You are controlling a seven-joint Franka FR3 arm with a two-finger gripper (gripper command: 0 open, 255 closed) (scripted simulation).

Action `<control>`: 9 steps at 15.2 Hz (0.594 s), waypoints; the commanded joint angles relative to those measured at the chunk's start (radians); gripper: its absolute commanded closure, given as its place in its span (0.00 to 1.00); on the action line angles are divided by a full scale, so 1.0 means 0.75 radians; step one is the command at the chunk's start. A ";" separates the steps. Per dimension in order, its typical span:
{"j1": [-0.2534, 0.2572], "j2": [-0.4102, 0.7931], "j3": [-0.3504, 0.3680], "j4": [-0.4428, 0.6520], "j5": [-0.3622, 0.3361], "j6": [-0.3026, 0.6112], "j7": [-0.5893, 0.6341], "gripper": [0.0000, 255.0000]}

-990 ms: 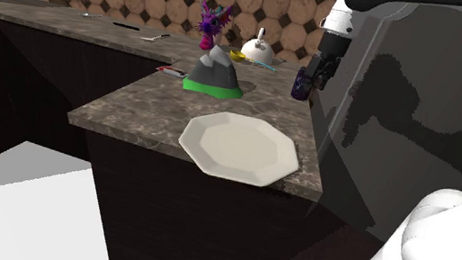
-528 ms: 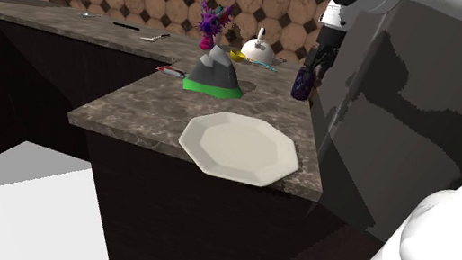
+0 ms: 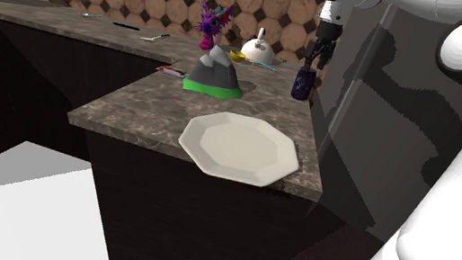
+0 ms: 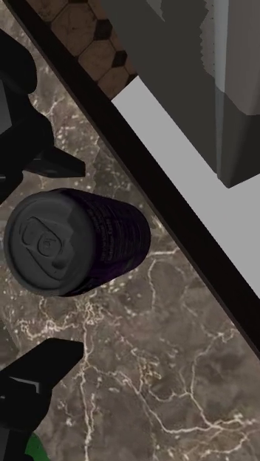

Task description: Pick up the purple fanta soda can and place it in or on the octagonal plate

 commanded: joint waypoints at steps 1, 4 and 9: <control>-0.007 0.017 -0.006 -0.017 0.004 0.034 -0.011 0.00; -0.004 0.006 -0.004 -0.084 0.000 0.091 -0.009 0.00; -0.002 0.000 -0.002 -0.138 -0.003 0.139 -0.008 0.00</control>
